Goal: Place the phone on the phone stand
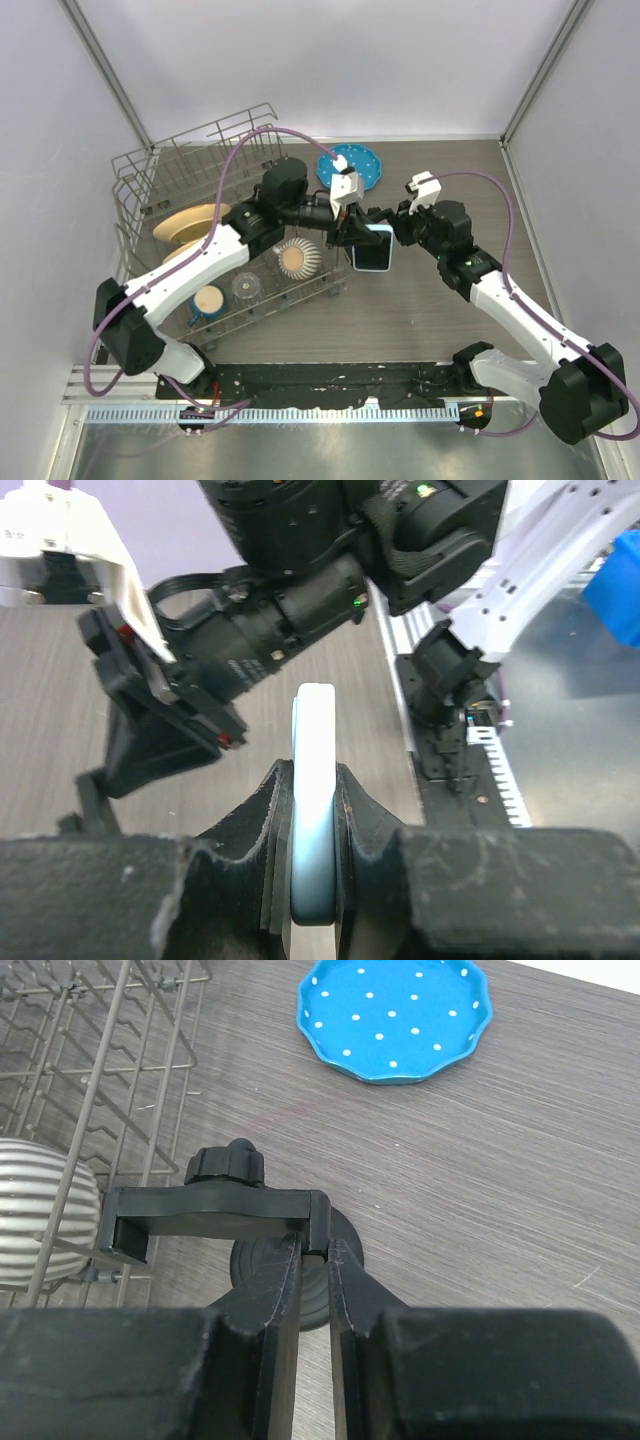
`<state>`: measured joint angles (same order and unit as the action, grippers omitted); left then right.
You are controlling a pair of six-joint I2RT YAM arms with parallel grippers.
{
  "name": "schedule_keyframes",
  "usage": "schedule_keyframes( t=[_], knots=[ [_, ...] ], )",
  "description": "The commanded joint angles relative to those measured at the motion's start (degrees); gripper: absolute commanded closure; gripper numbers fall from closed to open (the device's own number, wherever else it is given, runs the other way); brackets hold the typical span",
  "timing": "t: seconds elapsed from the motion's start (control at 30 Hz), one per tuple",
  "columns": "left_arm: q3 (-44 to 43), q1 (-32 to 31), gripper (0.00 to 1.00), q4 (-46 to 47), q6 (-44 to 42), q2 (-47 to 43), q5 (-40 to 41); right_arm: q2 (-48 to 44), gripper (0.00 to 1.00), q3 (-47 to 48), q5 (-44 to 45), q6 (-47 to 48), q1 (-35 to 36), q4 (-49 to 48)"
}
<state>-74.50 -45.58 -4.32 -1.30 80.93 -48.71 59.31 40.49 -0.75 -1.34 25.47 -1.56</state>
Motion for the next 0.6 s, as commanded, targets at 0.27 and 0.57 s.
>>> schedule_keyframes(
  t=[0.27, 0.57],
  knots=[
    [-10.9, 6.6, 1.0, 15.9, -5.7, 12.4, -15.1, 0.0, 0.99, 3.1, -16.4, -0.4, -5.2, -0.8],
    [-18.3, 7.4, 1.0, 23.7, 3.2, 23.2, -26.1, 2.4, 0.99, 4.2, -18.7, 0.4, -6.5, 0.2]
  ],
)
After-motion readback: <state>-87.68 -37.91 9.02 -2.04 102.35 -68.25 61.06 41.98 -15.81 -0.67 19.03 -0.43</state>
